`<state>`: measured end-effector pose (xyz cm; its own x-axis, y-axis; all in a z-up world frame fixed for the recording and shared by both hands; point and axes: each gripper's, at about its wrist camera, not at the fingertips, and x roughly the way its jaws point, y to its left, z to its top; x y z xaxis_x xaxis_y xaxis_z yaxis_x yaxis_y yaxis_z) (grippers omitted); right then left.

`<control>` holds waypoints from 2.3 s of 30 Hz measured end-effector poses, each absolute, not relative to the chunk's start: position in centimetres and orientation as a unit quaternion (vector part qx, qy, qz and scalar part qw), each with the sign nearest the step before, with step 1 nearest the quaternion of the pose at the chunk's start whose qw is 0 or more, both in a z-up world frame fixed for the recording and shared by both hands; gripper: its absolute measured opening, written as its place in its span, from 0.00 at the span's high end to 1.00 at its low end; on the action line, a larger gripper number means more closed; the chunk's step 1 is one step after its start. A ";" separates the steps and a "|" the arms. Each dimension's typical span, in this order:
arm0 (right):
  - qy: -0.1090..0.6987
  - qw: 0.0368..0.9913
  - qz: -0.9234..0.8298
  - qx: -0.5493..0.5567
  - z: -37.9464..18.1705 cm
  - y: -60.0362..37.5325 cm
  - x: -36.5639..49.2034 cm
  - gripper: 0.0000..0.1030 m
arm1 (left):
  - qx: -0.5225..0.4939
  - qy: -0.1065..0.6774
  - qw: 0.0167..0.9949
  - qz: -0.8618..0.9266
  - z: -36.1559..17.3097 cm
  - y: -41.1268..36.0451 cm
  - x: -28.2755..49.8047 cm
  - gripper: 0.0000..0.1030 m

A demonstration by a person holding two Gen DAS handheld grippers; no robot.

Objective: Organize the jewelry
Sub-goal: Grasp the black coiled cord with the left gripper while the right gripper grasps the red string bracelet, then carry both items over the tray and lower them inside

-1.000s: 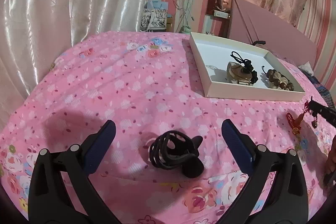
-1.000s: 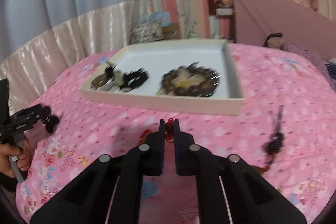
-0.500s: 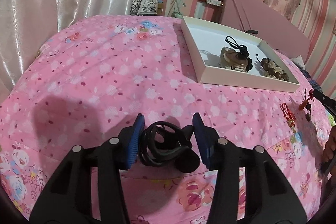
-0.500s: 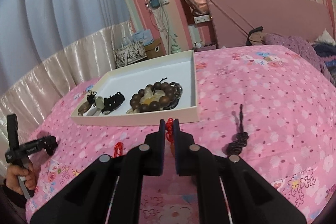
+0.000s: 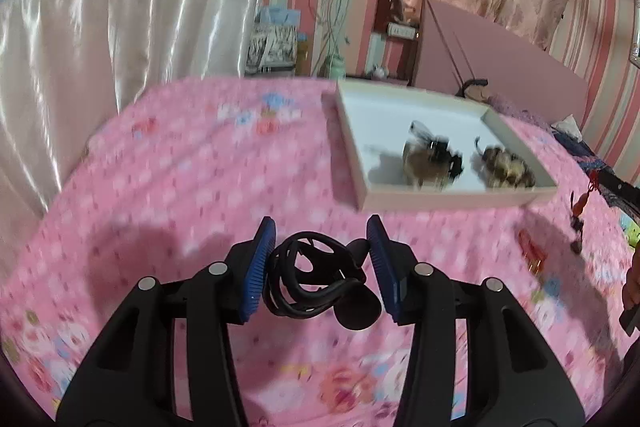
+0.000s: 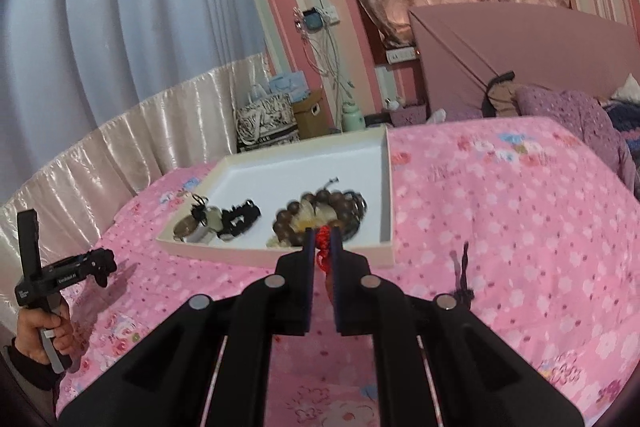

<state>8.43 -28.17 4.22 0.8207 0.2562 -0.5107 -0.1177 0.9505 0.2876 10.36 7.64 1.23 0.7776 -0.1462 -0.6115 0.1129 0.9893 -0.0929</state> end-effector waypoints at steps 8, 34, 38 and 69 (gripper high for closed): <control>0.267 0.955 0.095 0.090 6.8 -27.7 10.5 0.94 | -0.011 0.294 0.952 -0.087 5.6 2.8 13.2 0.55; 0.296 0.955 0.035 0.008 1.7 -24.4 17.7 0.94 | 0.025 0.310 0.945 -0.097 -1.9 -9.9 20.4 0.55; 0.311 0.950 0.025 0.002 0.4 -25.0 18.3 0.94 | 0.024 0.305 0.948 -0.089 -1.9 -9.8 20.3 0.54; 0.326 0.945 0.037 0.003 -0.7 -24.9 18.8 0.92 | 0.035 0.320 0.942 -0.091 -2.5 -10.5 20.8 0.54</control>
